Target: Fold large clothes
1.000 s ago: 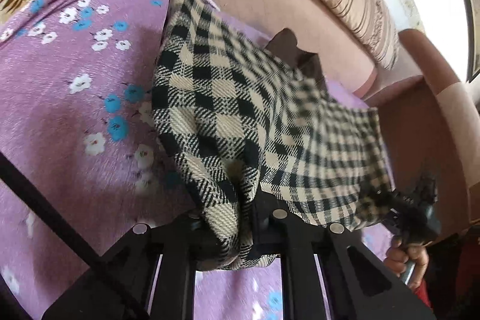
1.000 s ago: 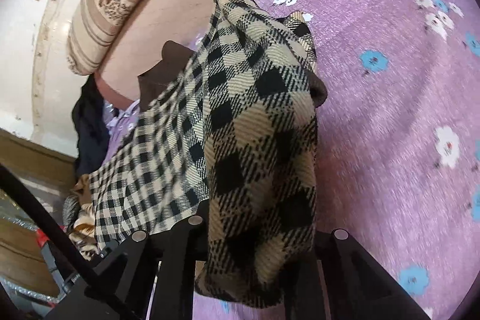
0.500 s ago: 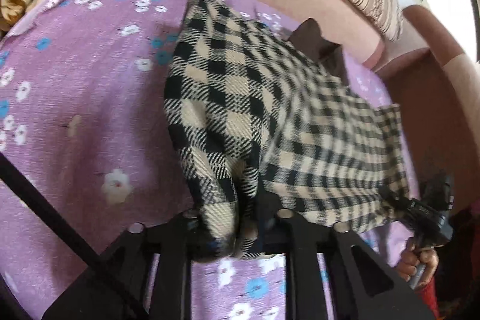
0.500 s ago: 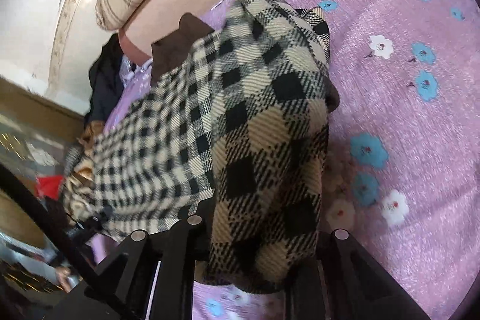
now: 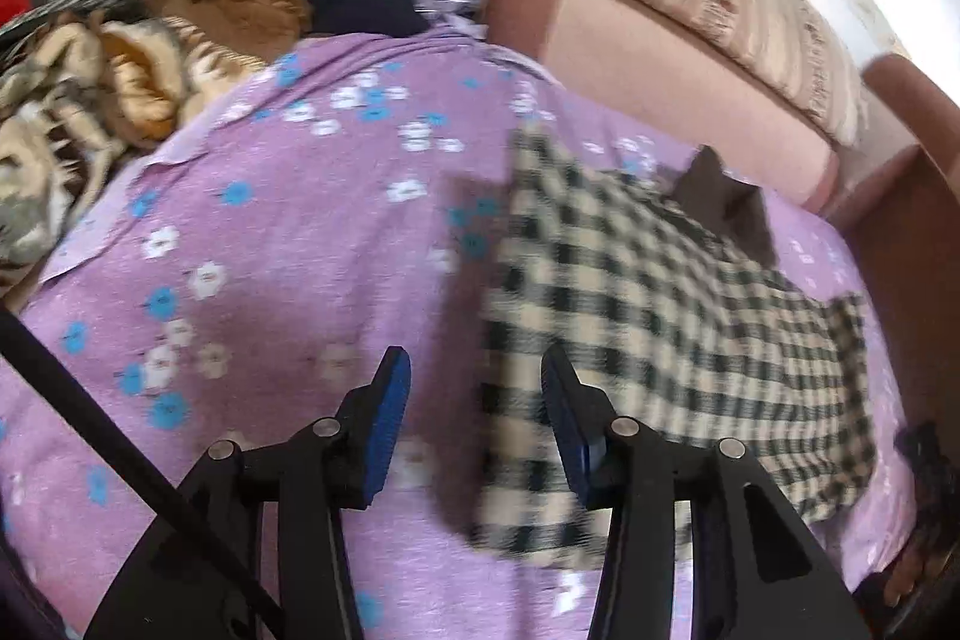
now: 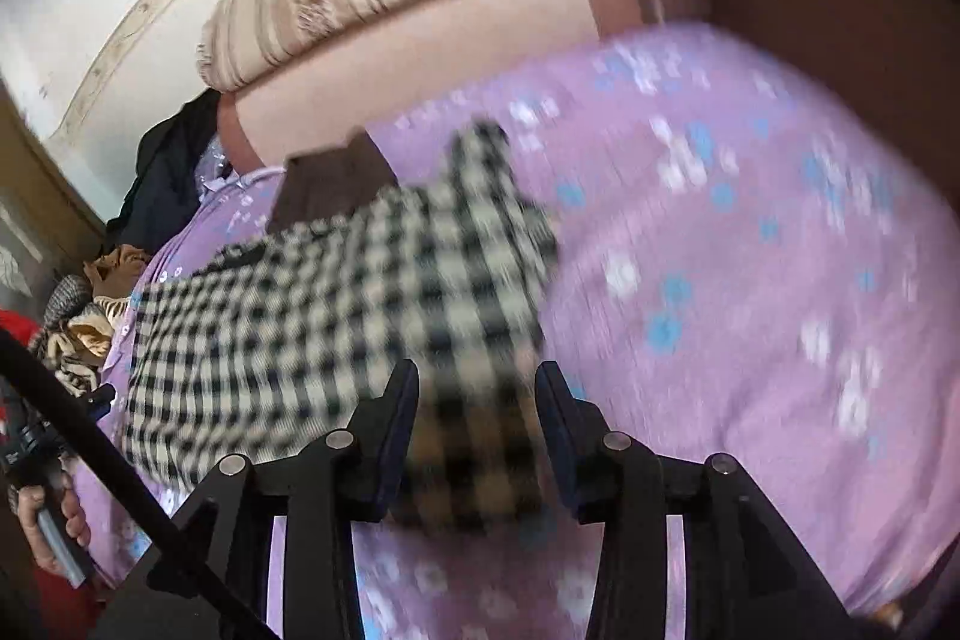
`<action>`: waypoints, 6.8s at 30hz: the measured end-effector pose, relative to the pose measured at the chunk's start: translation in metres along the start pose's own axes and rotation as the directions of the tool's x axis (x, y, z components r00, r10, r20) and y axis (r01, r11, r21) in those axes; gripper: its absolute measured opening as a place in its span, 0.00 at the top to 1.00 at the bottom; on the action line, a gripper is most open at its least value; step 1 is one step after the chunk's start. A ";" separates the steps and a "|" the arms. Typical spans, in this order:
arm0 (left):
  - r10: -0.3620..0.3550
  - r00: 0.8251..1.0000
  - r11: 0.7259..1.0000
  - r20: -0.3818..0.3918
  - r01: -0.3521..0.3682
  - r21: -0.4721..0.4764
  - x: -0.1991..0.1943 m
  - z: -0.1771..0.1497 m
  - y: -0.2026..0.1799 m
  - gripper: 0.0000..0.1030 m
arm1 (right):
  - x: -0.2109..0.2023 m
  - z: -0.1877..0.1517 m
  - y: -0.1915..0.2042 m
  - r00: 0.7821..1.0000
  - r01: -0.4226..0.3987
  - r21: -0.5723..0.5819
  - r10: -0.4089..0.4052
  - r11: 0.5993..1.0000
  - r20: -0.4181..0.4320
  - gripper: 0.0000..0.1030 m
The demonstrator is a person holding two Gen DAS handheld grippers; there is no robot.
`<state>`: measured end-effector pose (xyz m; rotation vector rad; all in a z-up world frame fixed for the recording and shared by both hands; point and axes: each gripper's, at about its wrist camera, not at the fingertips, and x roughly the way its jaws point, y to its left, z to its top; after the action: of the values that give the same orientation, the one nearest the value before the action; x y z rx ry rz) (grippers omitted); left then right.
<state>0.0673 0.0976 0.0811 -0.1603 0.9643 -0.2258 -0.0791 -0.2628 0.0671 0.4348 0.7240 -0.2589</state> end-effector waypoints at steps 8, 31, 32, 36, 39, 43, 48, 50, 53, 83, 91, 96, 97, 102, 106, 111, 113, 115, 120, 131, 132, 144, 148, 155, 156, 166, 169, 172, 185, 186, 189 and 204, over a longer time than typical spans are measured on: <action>0.002 0.999 0.979 -0.047 0.008 0.204 0.046 -0.016 -0.070 0.52 | 0.105 0.050 0.039 0.993 0.014 -0.071 -0.022 0.997 -0.114 0.65; -0.031 0.996 0.983 -0.079 0.044 0.177 0.034 -0.023 -0.064 0.31 | 0.029 -0.022 0.014 0.977 -0.152 -0.073 0.139 0.986 -0.160 0.74; -0.017 0.995 0.984 -0.100 0.035 0.177 0.038 -0.024 -0.063 0.31 | 0.035 -0.030 0.009 0.974 -0.148 -0.061 0.135 0.987 -0.183 0.74; 0.045 0.978 0.989 -0.204 -0.014 0.150 0.061 -0.034 -0.047 0.29 | 0.049 -0.040 -0.037 0.979 0.006 0.076 0.009 0.997 -0.202 0.71; 0.039 0.984 0.994 -0.173 -0.020 0.110 0.047 -0.029 -0.036 0.29 | 0.029 -0.037 -0.059 0.986 0.068 0.131 -0.046 0.989 -0.163 0.68; 0.103 0.993 0.993 -0.051 -0.100 0.063 0.017 -0.013 -0.017 0.29 | -0.001 -0.035 -0.056 0.993 0.054 0.106 -0.042 0.993 -0.106 0.68; 0.074 0.997 0.995 -0.020 -0.075 -0.061 0.005 0.002 0.012 0.29 | -0.017 -0.037 -0.011 0.998 -0.003 0.008 0.004 1.000 -0.066 0.67; 0.066 0.998 0.993 -0.024 -0.068 -0.094 0.004 0.002 0.020 0.29 | -0.019 -0.040 0.014 0.997 -0.039 -0.049 0.035 0.998 -0.063 0.63; 0.057 0.998 0.990 -0.034 -0.060 -0.125 0.006 -0.002 0.027 0.29 | -0.016 -0.046 0.057 0.994 -0.092 -0.153 0.081 0.984 -0.079 0.56; -0.283 0.956 0.934 -0.080 0.256 -0.248 0.081 0.033 0.040 0.28 | 0.092 -0.161 0.284 0.990 -0.141 -0.791 0.108 0.595 -0.095 0.44; -0.367 0.911 0.922 -0.187 0.329 -0.204 0.130 0.062 0.014 0.27 | 0.109 -0.165 0.318 0.996 -0.055 -0.847 0.093 0.528 -0.007 0.44; -0.376 0.890 0.926 -0.258 0.347 -0.152 0.151 0.079 -0.010 0.27 | 0.123 -0.163 0.337 0.997 -0.026 -0.855 0.070 0.518 0.012 0.44; -0.365 0.892 0.931 -0.269 0.342 -0.129 0.154 0.082 -0.016 0.25 | 0.127 -0.162 0.340 0.998 -0.024 -0.855 0.067 0.519 0.013 0.44; -0.351 0.886 0.936 -0.302 0.340 -0.089 0.164 0.089 -0.026 0.23 | 0.136 -0.158 0.348 0.998 -0.017 -0.853 0.061 0.522 0.018 0.43; -0.355 0.877 0.934 -0.323 0.346 -0.087 0.165 0.090 -0.028 0.29 | 0.134 -0.160 0.347 0.997 -0.019 -0.842 0.071 0.539 0.023 0.61; -0.317 0.895 0.948 -0.315 0.290 -0.133 0.157 0.092 -0.027 0.71 | 0.126 -0.153 0.341 0.994 -0.008 -0.815 0.095 0.580 0.058 0.86; -0.288 0.909 0.957 -0.302 0.262 -0.124 0.147 0.095 -0.033 0.77 | 0.118 -0.148 0.336 0.989 -0.010 -0.796 0.121 0.606 0.079 0.87; -0.256 0.923 0.966 -0.288 0.235 -0.106 0.134 0.101 -0.044 0.81 | 0.110 -0.141 0.331 0.986 -0.021 -0.771 0.141 0.636 0.090 0.88; -0.240 0.937 0.971 -0.254 0.229 -0.071 0.105 0.115 -0.083 0.84 | 0.077 -0.119 0.306 0.975 -0.041 -0.697 0.182 0.716 0.129 0.88; -0.274 0.918 0.941 -0.288 0.318 0.119 0.098 0.106 -0.275 0.85 | 0.015 -0.062 0.172 0.968 0.002 -0.459 0.113 0.889 0.223 0.88; -0.265 0.917 0.938 -0.298 0.317 0.138 0.103 0.101 -0.292 0.85 | 0.013 -0.059 0.154 0.971 0.009 -0.428 0.094 0.904 0.220 0.88; -0.306 0.888 0.912 -0.344 0.377 0.162 0.120 0.061 -0.377 0.53 | 0.039 -0.037 0.011 0.970 -0.239 0.089 0.242 0.967 -0.030 0.80; -0.354 0.897 0.908 -0.265 0.398 0.134 0.086 0.074 -0.364 0.35 | 0.022 -0.032 -0.010 0.976 -0.211 0.147 0.217 0.966 -0.024 0.67; -0.207 0.969 0.916 -0.132 0.239 0.322 0.033 0.033 -0.320 0.33 | -0.041 -0.009 -0.047 0.967 -0.196 0.177 0.160 0.965 0.198 0.55; -0.178 0.978 0.913 -0.111 0.206 0.351 0.030 0.023 -0.316 0.33 | -0.038 0.002 -0.044 0.960 -0.230 0.169 0.195 0.958 0.200 0.51; -0.139 0.988 0.921 -0.071 0.155 0.358 0.030 -0.042 -0.280 0.33 | 0.099 0.062 0.009 0.952 -0.299 -0.021 0.296 0.954 -0.082 0.75; -0.142 0.989 0.923 -0.047 0.149 0.355 0.029 -0.041 -0.277 0.33 | 0.095 0.063 0.009 0.929 -0.363 -0.010 0.362 0.932 -0.075 0.94; -0.152 0.988 0.926 -0.025 0.152 0.345 0.030 -0.034 -0.280 0.33 | 0.070 0.073 0.006 0.926 -0.379 -0.022 0.379 0.925 -0.009 0.96; -0.136 0.981 0.923 -0.140 0.176 0.341 0.072 -0.062 -0.285 0.33 | 0.070 0.066 -0.082 0.988 -0.148 0.197 0.154 0.969 -0.015 0.98; -0.125 0.982 0.923 -0.144 0.168 0.345 0.075 -0.065 -0.284 0.33 | 0.076 0.064 -0.086 0.986 -0.148 0.207 0.161 0.967 -0.044 0.98; -0.100 0.984 0.924 -0.149 0.147 0.354 0.075 -0.067 -0.283 0.33 | 0.066 0.062 -0.089 0.984 -0.167 0.205 0.177 0.964 -0.032 0.92; -0.149 0.989 0.739 0.021 0.097 0.667 -0.004 -0.123 -0.278 0.23 | -0.014 -0.008 -0.056 0.977 -0.188 0.038 0.191 0.981 -0.090 0.40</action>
<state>-0.0695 -0.1739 0.0804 0.4318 0.7470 -0.6731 -0.1155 -0.3074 0.0549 0.5428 0.7651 -0.0698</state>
